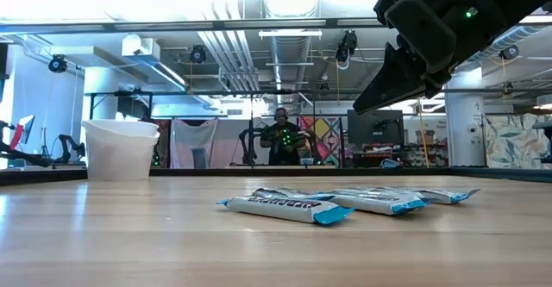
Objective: Sort candy by brand, put in halloween buckets
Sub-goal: Put the blue chocolate bar into the green bucket
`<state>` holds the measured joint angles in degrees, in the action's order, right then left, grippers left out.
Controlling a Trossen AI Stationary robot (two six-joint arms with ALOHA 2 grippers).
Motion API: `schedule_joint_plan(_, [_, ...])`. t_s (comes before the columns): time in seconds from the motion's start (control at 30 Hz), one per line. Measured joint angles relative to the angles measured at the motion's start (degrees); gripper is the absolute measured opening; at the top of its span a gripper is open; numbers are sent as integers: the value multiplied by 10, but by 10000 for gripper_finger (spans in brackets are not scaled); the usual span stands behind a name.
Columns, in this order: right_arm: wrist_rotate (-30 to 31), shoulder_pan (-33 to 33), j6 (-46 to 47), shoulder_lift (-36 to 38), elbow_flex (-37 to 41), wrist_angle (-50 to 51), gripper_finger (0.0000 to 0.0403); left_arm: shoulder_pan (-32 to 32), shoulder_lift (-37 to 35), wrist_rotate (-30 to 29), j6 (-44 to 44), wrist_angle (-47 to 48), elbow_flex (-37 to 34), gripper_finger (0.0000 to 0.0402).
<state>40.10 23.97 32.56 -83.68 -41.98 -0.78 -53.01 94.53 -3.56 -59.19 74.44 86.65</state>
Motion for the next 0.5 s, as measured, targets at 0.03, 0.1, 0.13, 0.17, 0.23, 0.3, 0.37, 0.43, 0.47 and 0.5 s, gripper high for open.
schedule_joint_plan(0.03, [0,0,0,0,0,0,13,14,0,-42,31,0,8,247])
schedule_joint_plan(0.1, [0,0,0,0,0,0,13,49,-1,-98,88,-4,16,247])
schedule_joint_plan(0.13, [0,0,0,0,0,0,13,68,-1,-120,121,-17,16,247])
schedule_joint_plan(0.17, [0,0,0,0,0,0,13,86,-1,-132,160,-45,10,247])
schedule_joint_plan(0.23, [0,0,0,0,0,0,13,122,-1,-137,254,-126,-14,247])
schedule_joint_plan(0.3, [0,0,0,0,0,0,13,156,-1,-131,347,-233,-52,247])
schedule_joint_plan(0.37, [0,0,0,0,0,0,13,189,-1,-112,423,-343,-102,247])
schedule_joint_plan(0.43, [0,0,0,0,0,0,13,222,-1,-97,478,-442,-156,247])
schedule_joint_plan(0.47, [0,0,0,0,0,0,13,237,-1,-83,500,-490,-184,247])
schedule_joint_plan(0.5, [0,0,0,0,0,0,13,254,-1,-69,521,-531,-209,247])
